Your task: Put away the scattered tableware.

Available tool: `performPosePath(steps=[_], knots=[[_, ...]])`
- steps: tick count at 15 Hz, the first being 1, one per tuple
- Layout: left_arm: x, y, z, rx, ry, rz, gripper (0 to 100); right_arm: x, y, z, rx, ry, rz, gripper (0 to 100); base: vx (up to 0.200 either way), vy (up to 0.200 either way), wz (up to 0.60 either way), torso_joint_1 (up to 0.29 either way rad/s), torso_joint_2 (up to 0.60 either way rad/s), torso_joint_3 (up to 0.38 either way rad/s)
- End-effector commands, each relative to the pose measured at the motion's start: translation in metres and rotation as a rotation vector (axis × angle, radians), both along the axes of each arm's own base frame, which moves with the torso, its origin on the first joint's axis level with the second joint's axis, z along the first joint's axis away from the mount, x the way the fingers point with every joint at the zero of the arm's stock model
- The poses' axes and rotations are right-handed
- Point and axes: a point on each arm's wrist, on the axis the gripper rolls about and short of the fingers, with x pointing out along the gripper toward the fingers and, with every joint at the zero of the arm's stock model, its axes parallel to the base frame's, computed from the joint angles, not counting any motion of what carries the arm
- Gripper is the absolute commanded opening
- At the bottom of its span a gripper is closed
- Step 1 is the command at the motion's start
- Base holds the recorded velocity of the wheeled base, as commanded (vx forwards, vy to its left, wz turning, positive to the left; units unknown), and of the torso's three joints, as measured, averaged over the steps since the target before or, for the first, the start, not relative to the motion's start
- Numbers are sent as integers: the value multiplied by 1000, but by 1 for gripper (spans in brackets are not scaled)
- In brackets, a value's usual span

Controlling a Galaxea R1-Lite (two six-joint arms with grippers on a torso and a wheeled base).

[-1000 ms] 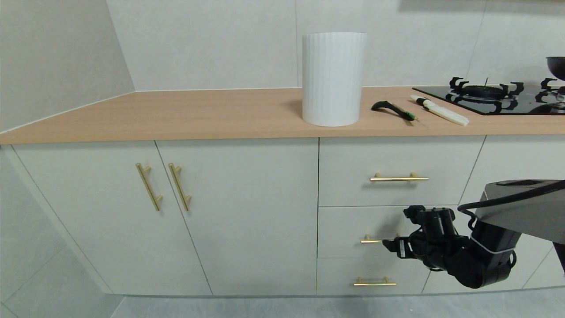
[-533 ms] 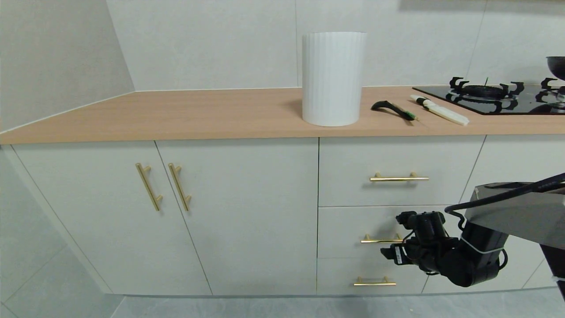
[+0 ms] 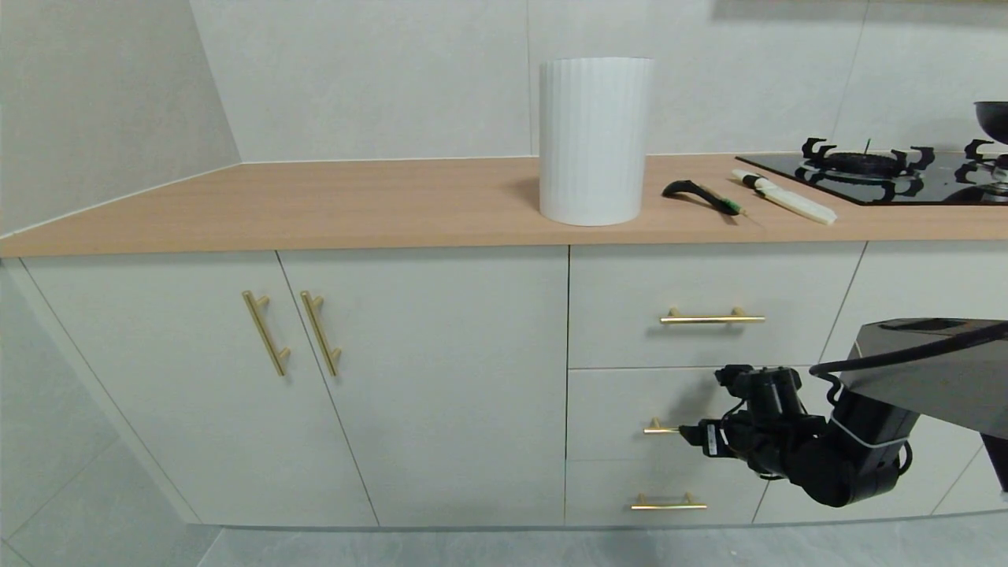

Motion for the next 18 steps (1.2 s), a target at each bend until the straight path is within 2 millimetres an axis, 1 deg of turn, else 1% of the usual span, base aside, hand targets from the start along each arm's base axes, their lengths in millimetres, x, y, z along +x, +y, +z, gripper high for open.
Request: performPosePath(steps=[1,2,3,4,7,9,12,18], knots=[[0,0,0,-1,-1,2,100,5,1,7,1,-33,-9,100,0,0,0,0,0,0],[0,0,0,-1,-1,0,100,6,2,6,-3,-34,-14,100,0,0,0,0,0,0],[0,0,0,-1,-1,0,100,11,4,-1,-25,-30,-30,100,0,0,0,0,0,0],[0,0,0,-1,-1,0,100,12,11,-5,-29,-27,-18,100,0,0,0,0,0,0],[0,0,0,-1,-1,0,100,16,16,-10,-39,-11,-14,100,0,0,0,0,0,0],[0,0,0,-1,-1,0,100,17,16,-18,-54,11,-22,100,0,0,0,0,0,0],[0,0,0,-1,-1,2,100,18,16,-23,-64,25,-27,100,0,0,0,0,0,0],[0,0,0,-1,-1,2,100,17,15,-28,-94,70,-45,100,0,0,0,0,0,0]])
